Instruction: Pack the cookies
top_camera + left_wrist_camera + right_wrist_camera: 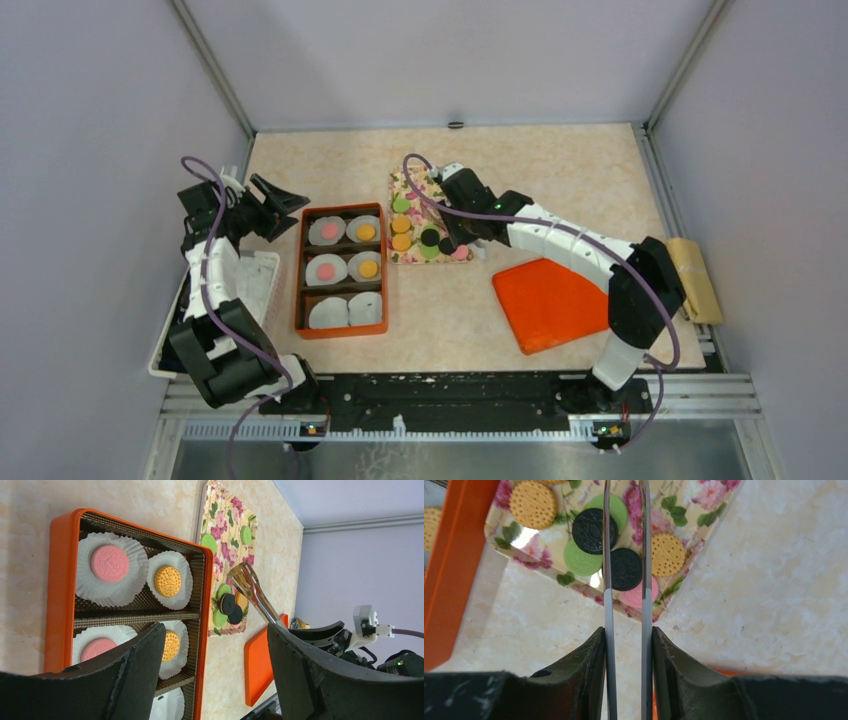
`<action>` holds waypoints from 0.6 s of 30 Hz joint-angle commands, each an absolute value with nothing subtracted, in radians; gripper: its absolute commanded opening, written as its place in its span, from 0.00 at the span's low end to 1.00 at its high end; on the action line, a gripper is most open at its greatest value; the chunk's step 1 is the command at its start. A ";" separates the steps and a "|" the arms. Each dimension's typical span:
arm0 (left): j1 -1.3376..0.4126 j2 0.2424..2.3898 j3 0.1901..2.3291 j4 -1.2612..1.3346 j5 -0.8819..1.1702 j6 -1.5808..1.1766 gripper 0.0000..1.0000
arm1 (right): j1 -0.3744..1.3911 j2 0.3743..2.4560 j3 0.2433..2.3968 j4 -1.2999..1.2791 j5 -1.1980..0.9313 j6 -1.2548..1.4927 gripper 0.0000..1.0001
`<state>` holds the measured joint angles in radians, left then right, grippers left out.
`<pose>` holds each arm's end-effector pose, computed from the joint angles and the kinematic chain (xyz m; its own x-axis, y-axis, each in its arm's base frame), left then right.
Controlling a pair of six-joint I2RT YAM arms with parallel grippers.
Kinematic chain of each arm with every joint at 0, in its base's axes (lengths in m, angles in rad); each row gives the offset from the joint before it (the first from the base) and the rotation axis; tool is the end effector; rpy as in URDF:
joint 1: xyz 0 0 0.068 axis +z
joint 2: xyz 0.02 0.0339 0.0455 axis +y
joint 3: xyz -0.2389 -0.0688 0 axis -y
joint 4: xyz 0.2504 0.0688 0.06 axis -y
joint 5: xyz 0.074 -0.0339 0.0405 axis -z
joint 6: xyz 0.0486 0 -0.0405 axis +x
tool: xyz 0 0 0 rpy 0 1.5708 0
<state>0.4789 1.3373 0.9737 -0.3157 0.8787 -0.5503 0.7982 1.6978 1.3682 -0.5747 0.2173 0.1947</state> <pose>0.2851 0.1059 0.2470 -0.5995 -0.6873 -0.4102 -0.0891 0.5666 -0.8191 0.2739 0.2660 0.2307 -0.6555 -0.4019 -0.6393 -0.4886 0.8712 -0.0466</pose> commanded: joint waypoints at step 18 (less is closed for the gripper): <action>0.477 1.335 0.971 -0.299 0.904 -0.533 0.81 | 0.885 1.671 1.433 -0.538 0.229 0.151 0.35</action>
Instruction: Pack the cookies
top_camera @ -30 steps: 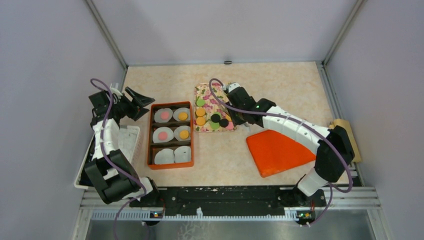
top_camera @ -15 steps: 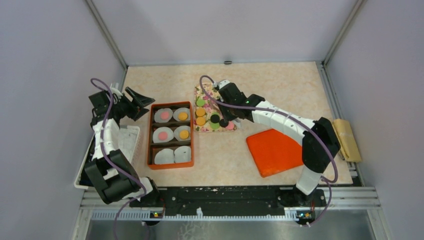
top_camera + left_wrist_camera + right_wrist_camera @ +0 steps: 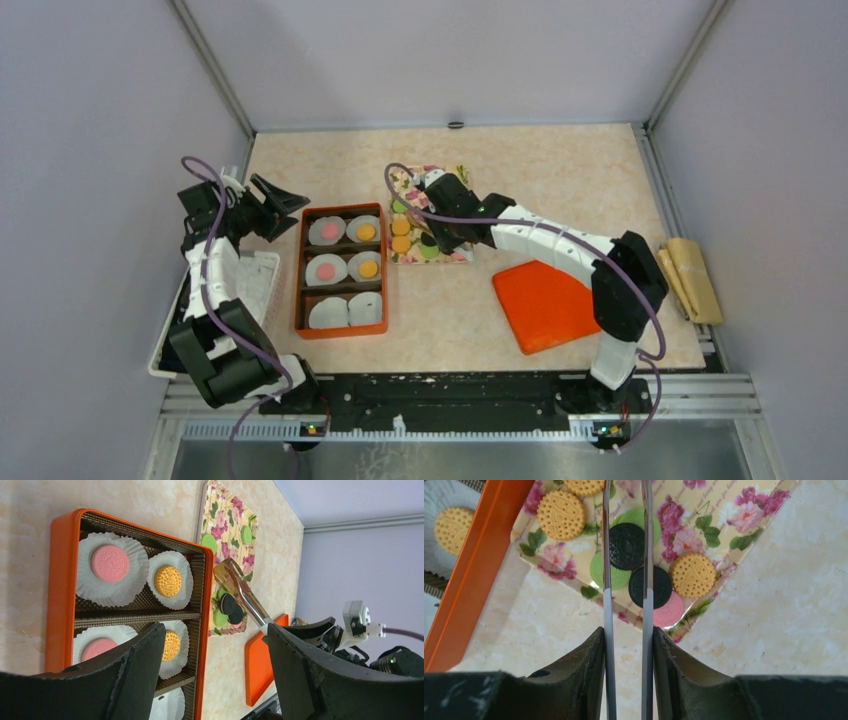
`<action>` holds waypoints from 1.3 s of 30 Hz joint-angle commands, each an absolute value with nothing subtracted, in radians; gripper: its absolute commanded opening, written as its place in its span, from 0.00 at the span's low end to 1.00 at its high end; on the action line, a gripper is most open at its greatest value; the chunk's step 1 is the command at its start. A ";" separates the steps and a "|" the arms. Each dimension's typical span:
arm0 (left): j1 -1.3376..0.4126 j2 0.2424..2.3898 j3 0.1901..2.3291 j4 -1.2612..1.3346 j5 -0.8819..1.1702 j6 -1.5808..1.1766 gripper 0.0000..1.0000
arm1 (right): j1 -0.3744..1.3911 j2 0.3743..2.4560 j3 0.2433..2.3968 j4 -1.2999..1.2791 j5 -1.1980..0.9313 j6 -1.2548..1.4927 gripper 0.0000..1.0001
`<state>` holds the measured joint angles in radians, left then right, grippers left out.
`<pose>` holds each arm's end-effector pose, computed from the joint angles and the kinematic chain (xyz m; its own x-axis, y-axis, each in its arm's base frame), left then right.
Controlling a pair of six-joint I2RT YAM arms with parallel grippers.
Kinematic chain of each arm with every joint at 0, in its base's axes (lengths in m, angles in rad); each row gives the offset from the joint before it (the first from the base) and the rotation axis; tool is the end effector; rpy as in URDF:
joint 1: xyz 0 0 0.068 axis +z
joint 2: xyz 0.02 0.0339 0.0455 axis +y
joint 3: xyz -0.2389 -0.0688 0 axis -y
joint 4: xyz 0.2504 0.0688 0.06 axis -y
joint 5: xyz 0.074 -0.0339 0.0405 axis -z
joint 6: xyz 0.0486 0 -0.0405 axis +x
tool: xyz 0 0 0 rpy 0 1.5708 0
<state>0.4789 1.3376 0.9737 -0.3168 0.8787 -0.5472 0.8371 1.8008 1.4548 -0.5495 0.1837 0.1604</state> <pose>0.2851 0.1058 0.2468 -0.6003 -0.6858 -0.4116 -0.0883 0.5682 -0.8181 0.2788 0.2960 0.2226 -0.6204 -0.4536 -0.6399 -0.5619 0.8262 -0.0409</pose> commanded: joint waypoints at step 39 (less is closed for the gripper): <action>0.477 1.273 0.963 -0.340 0.940 -0.530 0.81 | 0.979 1.495 1.243 -0.537 0.396 0.229 0.21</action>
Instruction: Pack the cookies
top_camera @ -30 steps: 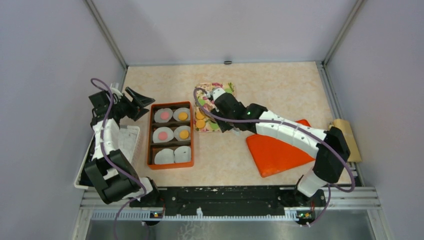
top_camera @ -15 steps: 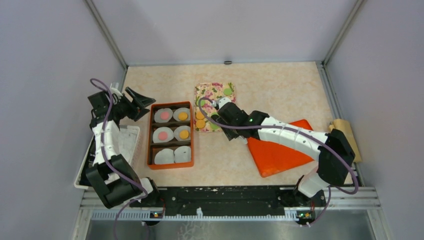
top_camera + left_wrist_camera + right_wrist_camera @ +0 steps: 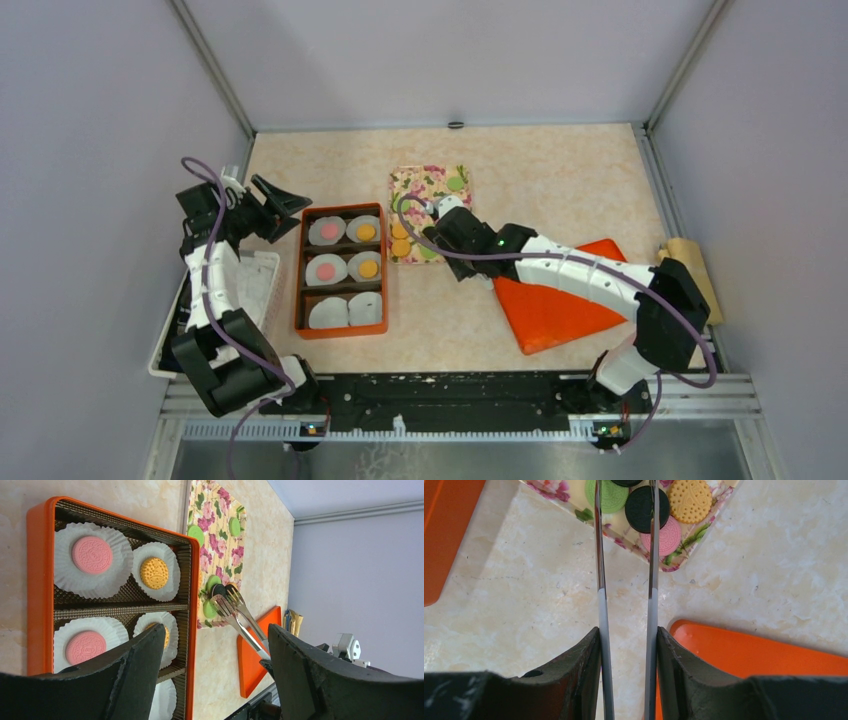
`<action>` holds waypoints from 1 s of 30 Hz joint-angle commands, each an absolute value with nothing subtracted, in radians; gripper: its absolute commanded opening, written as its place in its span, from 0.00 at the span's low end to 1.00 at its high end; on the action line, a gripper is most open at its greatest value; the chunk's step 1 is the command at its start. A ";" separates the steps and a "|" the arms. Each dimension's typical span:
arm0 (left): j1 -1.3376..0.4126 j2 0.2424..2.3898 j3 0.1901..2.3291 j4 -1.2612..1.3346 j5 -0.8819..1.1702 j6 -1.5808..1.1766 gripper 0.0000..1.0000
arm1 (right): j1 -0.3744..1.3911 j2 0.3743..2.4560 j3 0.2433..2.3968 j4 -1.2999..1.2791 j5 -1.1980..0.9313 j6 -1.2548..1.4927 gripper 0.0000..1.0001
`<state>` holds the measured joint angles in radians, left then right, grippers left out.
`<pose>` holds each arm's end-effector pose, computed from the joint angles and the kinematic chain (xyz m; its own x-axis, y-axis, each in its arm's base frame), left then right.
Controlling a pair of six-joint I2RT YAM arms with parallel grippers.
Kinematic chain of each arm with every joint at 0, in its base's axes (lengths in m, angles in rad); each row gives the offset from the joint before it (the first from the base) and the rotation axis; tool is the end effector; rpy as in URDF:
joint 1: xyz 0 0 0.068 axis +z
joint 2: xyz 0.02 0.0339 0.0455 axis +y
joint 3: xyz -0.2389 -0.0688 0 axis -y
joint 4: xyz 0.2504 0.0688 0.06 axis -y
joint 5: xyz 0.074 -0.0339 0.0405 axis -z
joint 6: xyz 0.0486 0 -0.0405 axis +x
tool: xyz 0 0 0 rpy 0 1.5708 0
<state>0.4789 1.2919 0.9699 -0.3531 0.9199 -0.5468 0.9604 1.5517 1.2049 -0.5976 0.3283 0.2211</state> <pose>0.2765 0.1000 0.2562 -0.6152 -0.6744 -0.4083 -0.0561 0.5540 -0.8306 0.2087 0.2710 0.2265 -0.5994 -0.4947 -0.6292 -0.5492 0.8261 -0.1263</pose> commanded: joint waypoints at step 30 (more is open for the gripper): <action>0.477 1.334 0.992 -0.308 0.896 -0.543 0.81 | 1.338 1.556 1.428 -0.504 0.124 0.084 0.11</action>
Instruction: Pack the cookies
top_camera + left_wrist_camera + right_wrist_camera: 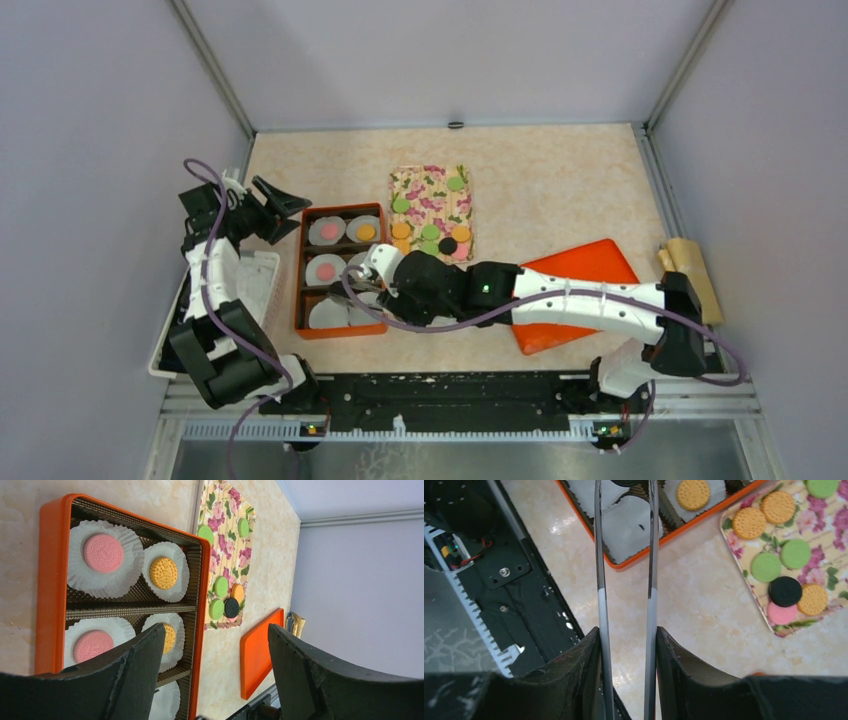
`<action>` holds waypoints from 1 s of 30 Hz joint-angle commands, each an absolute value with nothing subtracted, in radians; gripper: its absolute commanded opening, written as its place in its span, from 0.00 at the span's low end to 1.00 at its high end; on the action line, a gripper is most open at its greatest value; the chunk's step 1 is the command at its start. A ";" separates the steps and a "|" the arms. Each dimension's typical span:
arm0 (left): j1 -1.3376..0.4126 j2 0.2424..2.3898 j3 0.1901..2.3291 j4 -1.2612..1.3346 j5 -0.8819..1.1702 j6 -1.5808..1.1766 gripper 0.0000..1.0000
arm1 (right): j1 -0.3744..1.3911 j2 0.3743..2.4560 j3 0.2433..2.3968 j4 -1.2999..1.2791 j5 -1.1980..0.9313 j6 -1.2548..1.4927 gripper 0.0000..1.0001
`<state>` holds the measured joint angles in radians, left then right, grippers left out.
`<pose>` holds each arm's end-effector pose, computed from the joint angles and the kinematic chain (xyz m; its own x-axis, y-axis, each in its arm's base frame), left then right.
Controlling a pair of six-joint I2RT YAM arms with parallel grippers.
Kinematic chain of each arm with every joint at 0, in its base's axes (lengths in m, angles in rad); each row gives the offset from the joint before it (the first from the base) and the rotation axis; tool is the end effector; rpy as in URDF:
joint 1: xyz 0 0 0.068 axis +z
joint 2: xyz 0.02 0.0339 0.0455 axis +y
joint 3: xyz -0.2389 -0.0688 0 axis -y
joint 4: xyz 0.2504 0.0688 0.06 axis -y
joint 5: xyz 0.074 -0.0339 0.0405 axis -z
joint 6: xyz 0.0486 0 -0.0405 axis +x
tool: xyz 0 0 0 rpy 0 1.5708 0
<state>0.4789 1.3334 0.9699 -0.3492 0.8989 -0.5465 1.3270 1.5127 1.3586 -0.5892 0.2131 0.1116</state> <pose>0.2821 0.1036 0.2446 -0.6198 -0.6863 -0.3804 -0.0977 0.5485 -0.8304 0.0950 0.3393 0.2906 -0.2638 -0.6095 -0.7476 -0.8870 0.4578 -0.0602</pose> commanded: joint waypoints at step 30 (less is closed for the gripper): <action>0.480 1.342 1.005 -0.274 0.916 -0.571 0.81 | 1.345 1.775 1.539 -0.432 0.129 0.035 0.46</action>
